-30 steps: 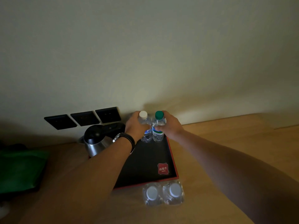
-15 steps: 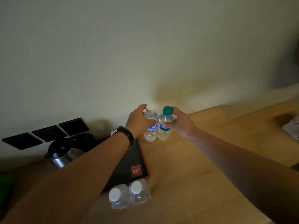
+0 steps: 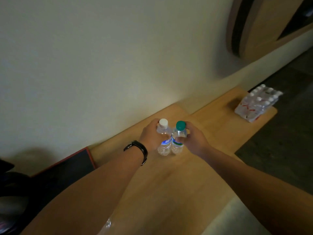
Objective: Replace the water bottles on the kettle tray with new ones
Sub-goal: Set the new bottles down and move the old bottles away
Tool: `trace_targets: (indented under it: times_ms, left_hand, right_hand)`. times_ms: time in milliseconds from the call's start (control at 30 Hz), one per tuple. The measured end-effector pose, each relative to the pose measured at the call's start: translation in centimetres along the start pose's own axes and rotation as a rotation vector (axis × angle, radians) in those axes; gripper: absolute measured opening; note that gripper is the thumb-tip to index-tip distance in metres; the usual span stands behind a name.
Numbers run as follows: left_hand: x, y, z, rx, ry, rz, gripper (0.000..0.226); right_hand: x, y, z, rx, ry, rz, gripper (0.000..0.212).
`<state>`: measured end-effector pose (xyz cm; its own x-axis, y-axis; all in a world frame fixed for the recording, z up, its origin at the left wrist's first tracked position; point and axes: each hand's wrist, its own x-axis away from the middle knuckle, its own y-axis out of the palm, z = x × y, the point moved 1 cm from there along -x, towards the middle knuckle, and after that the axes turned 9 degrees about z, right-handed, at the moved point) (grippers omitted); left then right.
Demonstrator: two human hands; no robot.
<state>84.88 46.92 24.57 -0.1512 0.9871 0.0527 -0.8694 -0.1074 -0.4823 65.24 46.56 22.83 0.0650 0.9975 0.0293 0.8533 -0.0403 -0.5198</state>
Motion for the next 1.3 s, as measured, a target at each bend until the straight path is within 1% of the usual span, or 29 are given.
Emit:
trace_targets:
  times_ms: [133,267,467,567,633,667,700,767,800,900,1033,1200,1267,1300]
  left_hand:
    - [-0.4,4.2,1.7,-0.014,0.022,-0.078,0.051]
    - [-0.2,6.8,2.1,-0.016,0.009,-0.121,0.054]
    - [0.1,7.9,2.0,-0.026,-0.005,-0.132,0.060]
    - [0.5,7.7,2.3,-0.027,-0.021,-0.163,0.064]
    - [0.7,7.3,2.5,-0.029,-0.022,-0.169,0.068]
    - [0.8,6.9,2.6,-0.040,-0.020,-0.167,0.073]
    - [1.0,6.3,2.6,-0.056,-0.022,-0.160,0.079]
    - [1.3,4.6,2.5,-0.089,-0.036,-0.136,0.086]
    - [1.5,3.4,2.3,-0.103,-0.040,-0.119,0.086]
    - [2.3,-0.9,1.5,-0.139,-0.045,-0.073,0.078]
    - [4.4,-7.8,-0.4,-0.160,-0.071,0.004,0.061]
    - [9.1,-16.9,-4.2,-0.111,-0.155,0.110,0.038]
    - [11.8,-19.9,-6.1,-0.077,-0.197,0.179,0.030]
    - [13.3,-21.2,-7.1,-0.046,-0.218,0.221,0.024]
  right_hand:
    - [0.2,-3.5,2.8,0.012,0.034,0.070,0.059]
    - [0.4,-5.1,4.7,0.026,0.049,0.093,0.059]
    - [0.4,-5.4,5.2,0.049,0.060,0.107,0.063]
    - [0.8,-5.5,4.4,0.096,0.048,0.106,0.064]
    - [1.2,-5.3,3.3,0.141,-0.005,0.107,0.075]
    - [1.4,-5.2,2.4,0.188,-0.058,0.115,0.082]
    - [1.6,-5.0,1.4,0.252,-0.132,0.125,0.085]
    - [1.9,-4.3,-0.7,0.384,-0.291,0.122,0.080]
    - [2.2,-3.6,-1.8,0.428,-0.345,0.106,0.077]
    - [3.5,-0.8,-5.0,0.402,-0.455,0.077,0.069]
    - [5.6,4.2,-8.8,0.276,-0.569,-0.036,0.059]
    - [9.0,10.9,-11.8,0.213,-0.590,-0.353,0.051]
    - [10.7,13.4,-12.5,0.190,-0.586,-0.489,0.055]
    - [11.7,14.6,-12.7,0.176,-0.580,-0.555,0.063]
